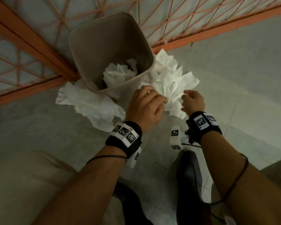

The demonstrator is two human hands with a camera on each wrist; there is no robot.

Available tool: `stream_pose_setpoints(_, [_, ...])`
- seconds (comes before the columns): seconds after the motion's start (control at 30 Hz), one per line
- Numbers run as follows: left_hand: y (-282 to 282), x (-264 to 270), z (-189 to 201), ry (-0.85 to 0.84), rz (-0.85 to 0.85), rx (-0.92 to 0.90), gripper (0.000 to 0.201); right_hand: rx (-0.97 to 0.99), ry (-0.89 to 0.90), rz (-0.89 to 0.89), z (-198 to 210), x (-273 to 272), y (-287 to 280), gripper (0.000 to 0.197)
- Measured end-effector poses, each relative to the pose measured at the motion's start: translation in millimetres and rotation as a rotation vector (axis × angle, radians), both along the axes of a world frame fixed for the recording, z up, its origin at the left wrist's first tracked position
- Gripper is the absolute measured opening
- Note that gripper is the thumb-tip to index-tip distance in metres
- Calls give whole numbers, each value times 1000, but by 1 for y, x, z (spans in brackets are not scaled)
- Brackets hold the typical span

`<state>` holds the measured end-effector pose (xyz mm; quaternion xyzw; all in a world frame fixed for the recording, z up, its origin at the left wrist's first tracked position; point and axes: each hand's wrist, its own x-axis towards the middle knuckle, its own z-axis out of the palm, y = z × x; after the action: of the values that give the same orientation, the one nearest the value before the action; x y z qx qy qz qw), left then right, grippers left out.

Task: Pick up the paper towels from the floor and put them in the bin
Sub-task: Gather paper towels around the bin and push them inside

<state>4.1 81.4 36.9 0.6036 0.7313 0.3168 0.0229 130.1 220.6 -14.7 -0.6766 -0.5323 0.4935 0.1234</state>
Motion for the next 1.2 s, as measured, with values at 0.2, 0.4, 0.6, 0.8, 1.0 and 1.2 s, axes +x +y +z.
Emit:
stream_pose_setpoints(0.2, [6,9,-87,-189,72,-737,37,-5,-239,233,-48,24,-23,50])
stream_pose_setpoints(0.4, [-3,6,-126,-80,37,-860,48,94,-305,349,-71,25,-20,55])
stream_pose_setpoints(0.6, [-12,-7,-118,-261,119,-862,25,184,-381,442,-76,24,-11,30])
stream_pose_setpoints(0.8, [-23,-1,-58,-458,246,-695,16,152,-385,410,-65,24,-33,19])
stream_pose_setpoints(1.0, [-23,8,14,-600,284,-474,38,148,-283,183,-39,18,-56,23])
stream_pose_setpoints(1.2, [-20,-23,94,-770,317,-160,22,287,-87,86,21,-6,-56,23])
